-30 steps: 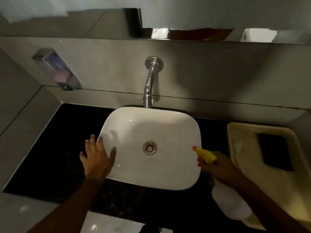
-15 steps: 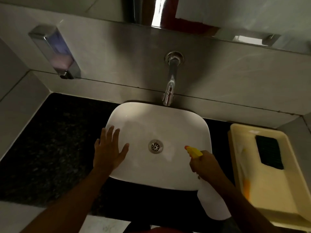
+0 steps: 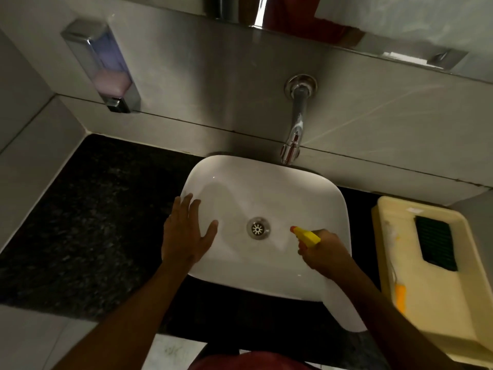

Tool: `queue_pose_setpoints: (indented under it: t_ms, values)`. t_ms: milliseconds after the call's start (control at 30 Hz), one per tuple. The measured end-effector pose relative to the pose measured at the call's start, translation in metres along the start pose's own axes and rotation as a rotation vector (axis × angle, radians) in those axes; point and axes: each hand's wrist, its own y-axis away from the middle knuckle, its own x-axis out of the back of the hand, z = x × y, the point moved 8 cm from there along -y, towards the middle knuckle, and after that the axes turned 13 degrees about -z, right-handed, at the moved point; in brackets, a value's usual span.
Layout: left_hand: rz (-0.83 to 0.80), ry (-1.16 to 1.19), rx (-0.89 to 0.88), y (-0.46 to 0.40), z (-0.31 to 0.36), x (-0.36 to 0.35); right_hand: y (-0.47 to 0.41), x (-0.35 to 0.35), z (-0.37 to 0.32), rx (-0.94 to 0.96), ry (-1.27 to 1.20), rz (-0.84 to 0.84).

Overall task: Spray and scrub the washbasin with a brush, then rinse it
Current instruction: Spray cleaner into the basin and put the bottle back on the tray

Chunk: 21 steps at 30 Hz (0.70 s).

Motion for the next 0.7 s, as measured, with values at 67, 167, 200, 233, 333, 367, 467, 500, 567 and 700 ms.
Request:
queue_pose_setpoints:
  t_ms: [67,167,200,233,333,367,467,500,567,700]
  values:
    - [0.001,-0.008,0.003,0.000,0.000,0.000,-0.003,-0.013,-0.013,0.078,0.132,-0.054]
    - [0.002,-0.011,0.014,0.000,0.000,0.001,-0.013,-0.026,-0.027,0.086,0.308,-0.046]
    - [0.001,-0.014,0.018,0.000,0.000,0.001,-0.015,-0.028,-0.029,0.079,0.312,-0.041]
    - [-0.001,-0.020,0.019,0.000,0.001,0.001,-0.018,-0.031,-0.035,0.090,0.322,-0.040]
    - [-0.002,-0.034,0.015,0.000,0.002,0.002,-0.029,-0.035,-0.048,0.115,0.275,-0.067]
    - [-0.001,-0.036,0.015,0.000,0.002,0.002,-0.034,-0.032,-0.050,0.104,0.281,-0.060]
    - [-0.012,-0.055,0.019,0.000,0.002,0.001,-0.050,-0.010,-0.051,0.038,0.321,0.032]
    - [-0.018,-0.058,0.021,0.000,0.002,0.001,-0.055,0.000,-0.049,0.012,0.313,0.072]
    - [-0.025,-0.059,0.024,0.000,0.002,0.000,-0.062,0.021,-0.043,-0.063,0.292,0.126]
    - [-0.019,-0.071,0.021,-0.001,0.002,-0.001,-0.068,0.047,-0.032,-0.130,0.390,0.150]
